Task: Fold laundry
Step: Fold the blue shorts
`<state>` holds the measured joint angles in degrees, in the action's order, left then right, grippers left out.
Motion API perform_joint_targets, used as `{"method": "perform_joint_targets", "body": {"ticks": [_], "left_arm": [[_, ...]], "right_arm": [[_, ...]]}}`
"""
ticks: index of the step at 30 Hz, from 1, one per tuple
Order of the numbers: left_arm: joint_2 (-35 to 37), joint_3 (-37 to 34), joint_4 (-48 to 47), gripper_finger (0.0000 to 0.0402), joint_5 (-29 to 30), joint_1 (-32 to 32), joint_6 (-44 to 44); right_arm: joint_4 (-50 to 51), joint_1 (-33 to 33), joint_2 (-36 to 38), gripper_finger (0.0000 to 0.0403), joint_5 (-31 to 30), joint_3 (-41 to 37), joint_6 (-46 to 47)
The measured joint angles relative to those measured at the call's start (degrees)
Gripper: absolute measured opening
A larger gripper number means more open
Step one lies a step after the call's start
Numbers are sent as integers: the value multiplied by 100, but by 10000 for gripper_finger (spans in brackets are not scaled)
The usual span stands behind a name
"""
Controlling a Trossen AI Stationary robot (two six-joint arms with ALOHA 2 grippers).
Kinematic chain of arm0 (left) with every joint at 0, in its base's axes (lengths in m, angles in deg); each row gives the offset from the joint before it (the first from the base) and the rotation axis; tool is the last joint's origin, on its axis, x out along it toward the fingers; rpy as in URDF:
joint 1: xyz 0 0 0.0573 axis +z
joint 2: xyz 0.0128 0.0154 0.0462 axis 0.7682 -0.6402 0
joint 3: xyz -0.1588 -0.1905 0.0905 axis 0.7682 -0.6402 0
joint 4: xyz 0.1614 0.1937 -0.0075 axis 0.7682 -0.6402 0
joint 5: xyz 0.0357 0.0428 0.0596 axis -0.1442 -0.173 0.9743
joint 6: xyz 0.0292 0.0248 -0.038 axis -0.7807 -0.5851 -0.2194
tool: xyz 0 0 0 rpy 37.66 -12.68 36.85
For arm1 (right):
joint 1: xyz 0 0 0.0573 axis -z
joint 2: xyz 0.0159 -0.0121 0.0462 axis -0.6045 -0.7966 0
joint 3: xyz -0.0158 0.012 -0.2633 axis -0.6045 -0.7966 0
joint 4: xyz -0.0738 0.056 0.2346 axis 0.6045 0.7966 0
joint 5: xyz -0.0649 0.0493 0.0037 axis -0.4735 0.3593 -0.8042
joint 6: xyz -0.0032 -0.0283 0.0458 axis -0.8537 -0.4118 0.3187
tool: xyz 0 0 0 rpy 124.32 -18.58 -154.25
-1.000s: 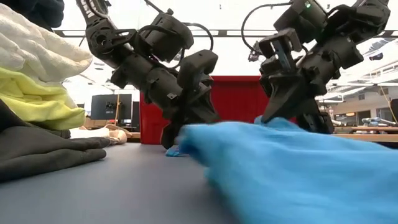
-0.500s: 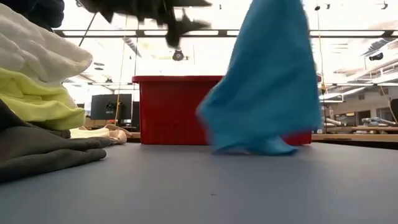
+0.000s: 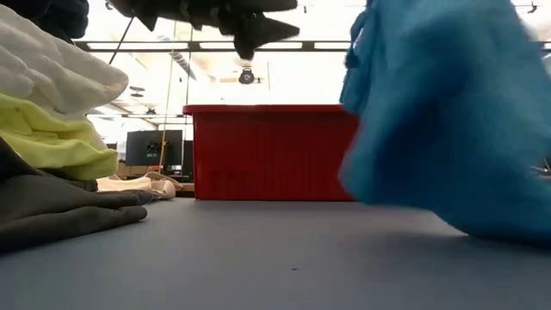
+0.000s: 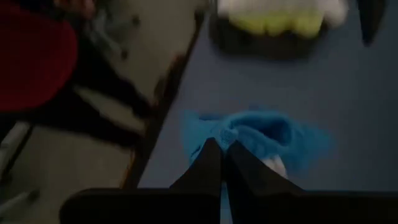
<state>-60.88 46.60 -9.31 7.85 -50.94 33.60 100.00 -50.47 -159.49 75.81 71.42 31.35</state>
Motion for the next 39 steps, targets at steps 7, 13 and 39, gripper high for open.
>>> {"method": "perform_joint_targets", "body": {"ticks": [7, 13, 39], "left_arm": [[-746, -2, 109, 279, -62, -367, -11], [-1366, 0, 655, 279, -347, -522, -288], [-2546, 542, 521, 26, -924, -212, -496]], "right_arm": [[652, -322, -455, 10, 247, -4, 142], [502, -451, -486, 10, -606, -4, 179], [296, -423, -370, 12, -2093, -2, 505]]}}
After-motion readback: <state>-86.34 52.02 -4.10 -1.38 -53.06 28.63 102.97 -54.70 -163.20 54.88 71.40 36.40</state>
